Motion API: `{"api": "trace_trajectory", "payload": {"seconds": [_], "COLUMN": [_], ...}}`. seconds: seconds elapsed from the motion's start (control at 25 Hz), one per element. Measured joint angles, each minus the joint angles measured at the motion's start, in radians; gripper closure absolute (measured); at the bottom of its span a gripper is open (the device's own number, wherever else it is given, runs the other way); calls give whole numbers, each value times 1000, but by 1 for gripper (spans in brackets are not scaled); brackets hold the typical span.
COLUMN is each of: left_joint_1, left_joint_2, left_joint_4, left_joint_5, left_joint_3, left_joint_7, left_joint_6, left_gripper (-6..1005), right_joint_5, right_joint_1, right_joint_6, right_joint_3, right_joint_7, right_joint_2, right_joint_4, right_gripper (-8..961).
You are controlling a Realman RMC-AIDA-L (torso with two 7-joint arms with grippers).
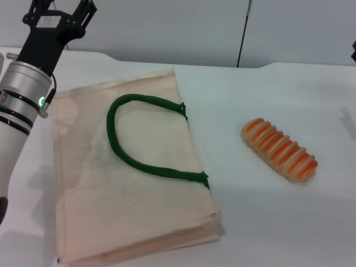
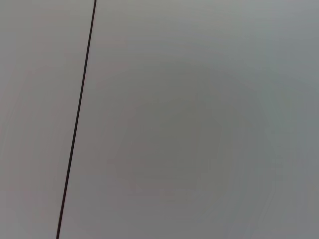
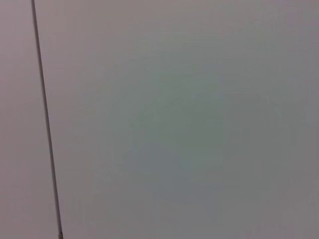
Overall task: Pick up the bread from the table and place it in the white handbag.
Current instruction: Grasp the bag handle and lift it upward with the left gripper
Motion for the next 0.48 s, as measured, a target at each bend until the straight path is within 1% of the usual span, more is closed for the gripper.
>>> {"api": "trace_trajectory", "payload": {"seconds": [0.48], "left_joint_1": [1], "left_joint_2": [0], "left_joint_4": [0], "left_joint_5": [2], "left_joint_3": [4], "left_joint_7": [0], "left_joint_6": [-7], "left_gripper": [168], "right_joint_5": [0], "right_joint_1": [-3], "right_joint_6": [-1], "right_joint_3": [0], "right_joint_7": [4], "right_joint_2": [0], "right_joint_4": [0], "right_gripper": [66]}}
